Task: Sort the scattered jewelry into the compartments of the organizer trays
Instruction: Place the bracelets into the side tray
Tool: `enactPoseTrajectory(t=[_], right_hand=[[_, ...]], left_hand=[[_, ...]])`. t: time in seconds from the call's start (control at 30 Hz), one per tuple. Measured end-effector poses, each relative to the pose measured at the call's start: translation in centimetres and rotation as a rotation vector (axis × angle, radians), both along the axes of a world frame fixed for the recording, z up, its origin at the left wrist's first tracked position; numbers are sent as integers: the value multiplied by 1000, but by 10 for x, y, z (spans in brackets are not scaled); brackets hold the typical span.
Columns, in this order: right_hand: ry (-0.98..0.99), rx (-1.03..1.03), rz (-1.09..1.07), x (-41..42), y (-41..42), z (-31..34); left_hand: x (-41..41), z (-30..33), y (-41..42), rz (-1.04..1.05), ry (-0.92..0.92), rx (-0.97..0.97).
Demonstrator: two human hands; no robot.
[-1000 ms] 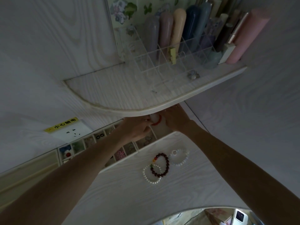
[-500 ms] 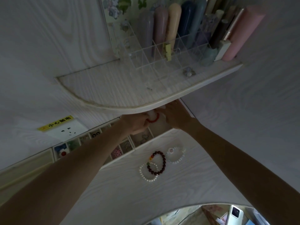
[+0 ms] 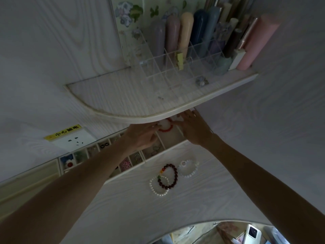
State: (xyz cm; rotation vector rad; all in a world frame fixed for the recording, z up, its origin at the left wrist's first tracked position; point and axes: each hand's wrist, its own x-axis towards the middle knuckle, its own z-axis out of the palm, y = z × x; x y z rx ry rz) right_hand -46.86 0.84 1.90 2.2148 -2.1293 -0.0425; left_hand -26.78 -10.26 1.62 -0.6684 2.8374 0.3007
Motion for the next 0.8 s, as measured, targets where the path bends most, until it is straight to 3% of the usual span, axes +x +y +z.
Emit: enactPoseTrajectory(t=[0.17, 0.3, 0.47, 0.63, 0.8], right_hand=[[-134, -211, -64, 8, 30, 25], [-201, -191, -101, 13, 71, 24], [-322, -61, -152, 24, 103, 14], [-408, 198, -10, 52, 118, 2], [-384, 208, 88, 69, 118, -21]], left_hand=[[7, 24, 20, -96, 191, -138], [18, 35, 48, -35, 345, -111], [35, 31, 77, 35, 317, 121], [48, 27, 104, 13, 181, 277], [60, 9, 111, -7, 50, 317]])
